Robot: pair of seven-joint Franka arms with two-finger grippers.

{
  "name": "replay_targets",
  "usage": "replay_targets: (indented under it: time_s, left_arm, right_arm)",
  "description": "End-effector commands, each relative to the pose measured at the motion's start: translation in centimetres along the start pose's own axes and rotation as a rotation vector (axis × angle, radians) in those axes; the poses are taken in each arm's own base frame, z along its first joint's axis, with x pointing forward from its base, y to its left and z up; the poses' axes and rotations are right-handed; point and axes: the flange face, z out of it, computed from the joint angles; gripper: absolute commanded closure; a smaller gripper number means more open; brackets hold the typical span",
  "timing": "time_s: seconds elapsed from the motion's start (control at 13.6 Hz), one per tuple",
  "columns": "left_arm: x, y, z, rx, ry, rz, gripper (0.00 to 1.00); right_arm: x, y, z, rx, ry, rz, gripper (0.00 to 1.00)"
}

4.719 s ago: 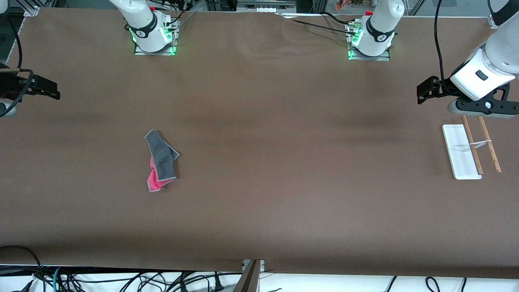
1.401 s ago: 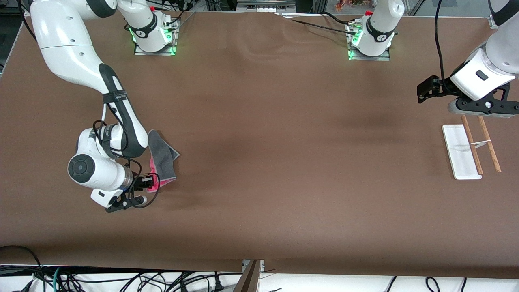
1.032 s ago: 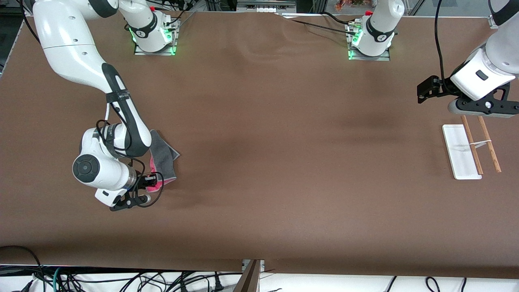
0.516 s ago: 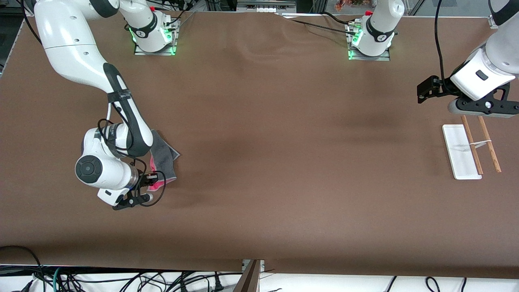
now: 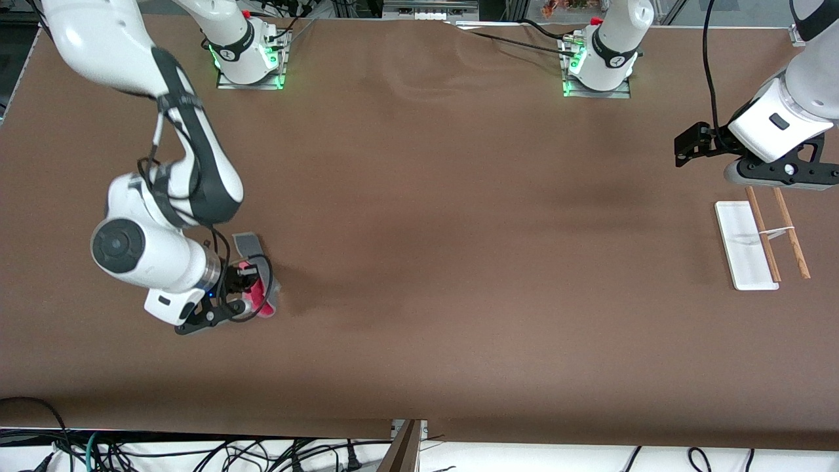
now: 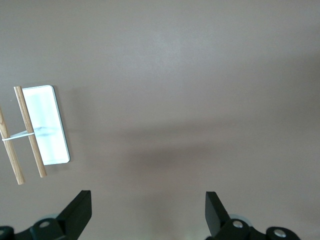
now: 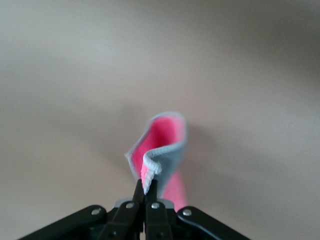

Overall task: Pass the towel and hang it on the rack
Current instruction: 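Lift the towel with the right gripper toward the table middle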

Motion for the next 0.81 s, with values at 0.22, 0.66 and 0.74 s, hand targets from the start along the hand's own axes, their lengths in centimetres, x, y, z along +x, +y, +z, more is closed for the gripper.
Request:
replay_targets:
  time_s: [0.22, 0.66, 0.74]
  left_arm:
    - [0.3, -0.2, -0.5, 0.017, -0.005, 0.004, 0.0]
    - [0.3, -0.2, -0.5, 0.017, -0.005, 0.004, 0.0]
    - [0.3, -0.2, -0.5, 0.017, -0.005, 0.004, 0.0]
  right_arm:
    - [0.5, -13.3, -8.6, 0.123, 0.107, -0.142, 1.0]
    - [0.2, -24.2, -11.2, 0.179, 0.216, -0.287, 1.0]
    - [0.1, -25.8, -11.5, 0.191, 0.238, -0.309, 1.0]
